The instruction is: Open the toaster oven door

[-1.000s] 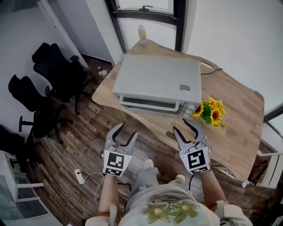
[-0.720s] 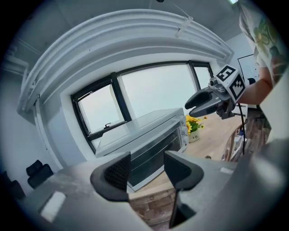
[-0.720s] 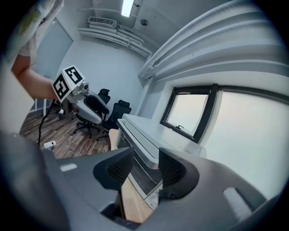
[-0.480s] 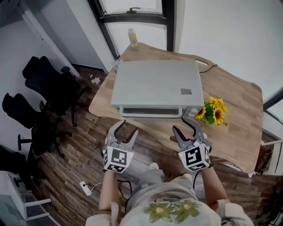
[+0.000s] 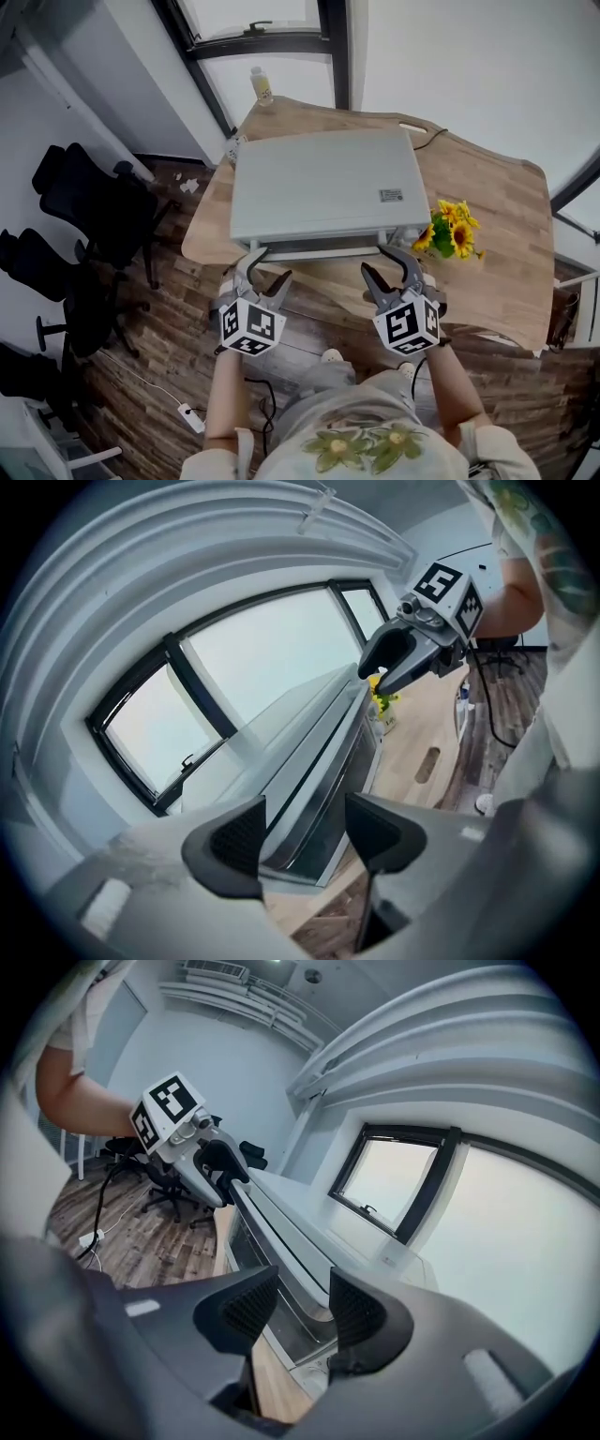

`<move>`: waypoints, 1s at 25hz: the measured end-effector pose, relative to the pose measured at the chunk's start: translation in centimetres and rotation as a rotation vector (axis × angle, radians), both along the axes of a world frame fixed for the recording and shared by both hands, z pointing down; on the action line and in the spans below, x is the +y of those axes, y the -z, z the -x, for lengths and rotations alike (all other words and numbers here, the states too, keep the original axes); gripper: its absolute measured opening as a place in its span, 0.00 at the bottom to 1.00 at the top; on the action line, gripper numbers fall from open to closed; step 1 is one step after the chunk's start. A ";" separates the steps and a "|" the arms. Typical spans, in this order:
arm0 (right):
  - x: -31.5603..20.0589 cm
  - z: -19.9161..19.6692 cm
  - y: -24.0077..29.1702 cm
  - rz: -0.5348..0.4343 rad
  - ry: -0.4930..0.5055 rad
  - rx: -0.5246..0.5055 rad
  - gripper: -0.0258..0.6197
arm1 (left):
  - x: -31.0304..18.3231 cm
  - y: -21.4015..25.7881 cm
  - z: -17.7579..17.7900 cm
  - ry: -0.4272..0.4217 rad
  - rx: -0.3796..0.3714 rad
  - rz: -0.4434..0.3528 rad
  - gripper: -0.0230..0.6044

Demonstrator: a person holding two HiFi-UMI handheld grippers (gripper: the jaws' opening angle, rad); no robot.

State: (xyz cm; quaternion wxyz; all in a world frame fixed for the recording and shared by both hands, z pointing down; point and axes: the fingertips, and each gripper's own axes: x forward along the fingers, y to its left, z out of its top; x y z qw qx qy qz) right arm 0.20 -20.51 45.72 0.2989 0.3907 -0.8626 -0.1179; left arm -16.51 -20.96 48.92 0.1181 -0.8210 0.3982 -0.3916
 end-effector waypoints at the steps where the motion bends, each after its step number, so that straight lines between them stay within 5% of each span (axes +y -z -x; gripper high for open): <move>1: -0.2 0.1 -0.2 -0.001 -0.003 0.013 0.29 | -0.2 -0.1 0.0 -0.012 -0.009 -0.001 0.46; 11: -1.6 0.6 -1.9 -0.014 0.016 0.184 0.31 | -1.2 -0.9 0.0 -0.029 -0.022 -0.017 0.45; 14: -1.7 0.5 -2.1 -0.017 0.002 0.185 0.31 | -1.5 -0.7 0.1 -0.012 0.012 -0.029 0.38; 25: -0.6 0.4 -2.1 -0.025 -0.015 0.157 0.31 | -0.4 -1.0 0.1 0.029 0.050 -0.024 0.38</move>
